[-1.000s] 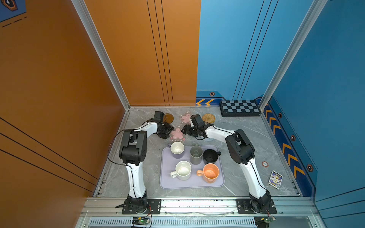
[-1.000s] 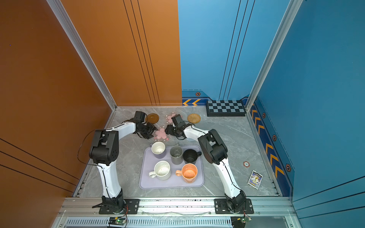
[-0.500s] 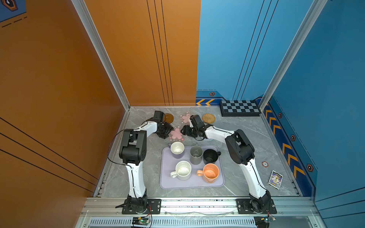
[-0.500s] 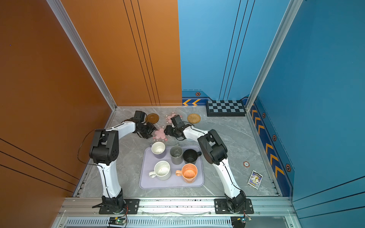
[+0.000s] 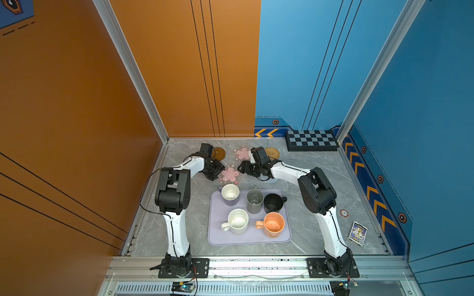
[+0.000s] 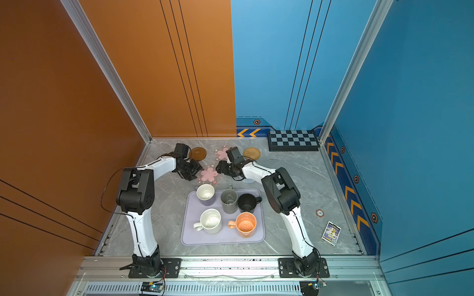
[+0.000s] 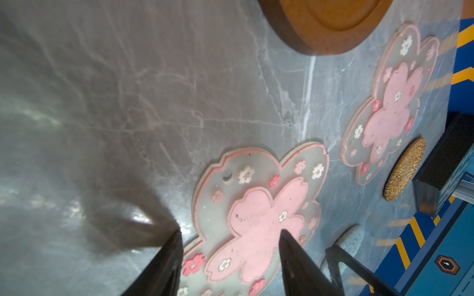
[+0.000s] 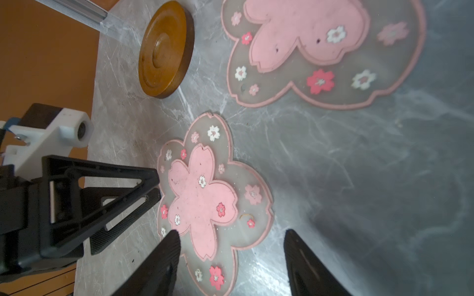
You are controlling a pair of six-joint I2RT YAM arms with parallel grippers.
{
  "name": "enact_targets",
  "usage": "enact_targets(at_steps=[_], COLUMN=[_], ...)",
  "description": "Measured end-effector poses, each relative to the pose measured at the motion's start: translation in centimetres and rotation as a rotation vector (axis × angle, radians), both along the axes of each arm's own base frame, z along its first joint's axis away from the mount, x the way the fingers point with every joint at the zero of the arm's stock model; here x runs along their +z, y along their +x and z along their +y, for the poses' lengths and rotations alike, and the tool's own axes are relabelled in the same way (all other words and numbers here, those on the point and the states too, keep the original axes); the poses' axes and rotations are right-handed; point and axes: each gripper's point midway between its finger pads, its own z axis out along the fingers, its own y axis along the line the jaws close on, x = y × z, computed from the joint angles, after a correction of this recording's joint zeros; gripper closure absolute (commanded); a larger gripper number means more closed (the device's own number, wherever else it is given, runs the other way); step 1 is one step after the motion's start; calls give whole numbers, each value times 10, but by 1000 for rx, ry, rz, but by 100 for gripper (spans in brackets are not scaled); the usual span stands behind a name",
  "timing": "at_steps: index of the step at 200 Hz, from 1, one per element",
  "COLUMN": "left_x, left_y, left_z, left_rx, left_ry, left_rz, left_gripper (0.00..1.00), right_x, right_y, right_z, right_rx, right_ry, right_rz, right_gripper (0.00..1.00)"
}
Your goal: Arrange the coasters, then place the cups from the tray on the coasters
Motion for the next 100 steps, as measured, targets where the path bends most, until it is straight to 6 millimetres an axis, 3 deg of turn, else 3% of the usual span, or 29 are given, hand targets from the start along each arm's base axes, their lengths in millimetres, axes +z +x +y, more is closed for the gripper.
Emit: enact_targets(at_steps=[100], left_x=[0], left_y=[-1], left_z=[-6], left_rx=[-7], left_ry=[18], left_rz=[-2], left_gripper=[39], right_x=[-6], right_y=[-27], right_z=[22], right_rx=[75], right_ry=[14], right_rz=[42], right_gripper=[36])
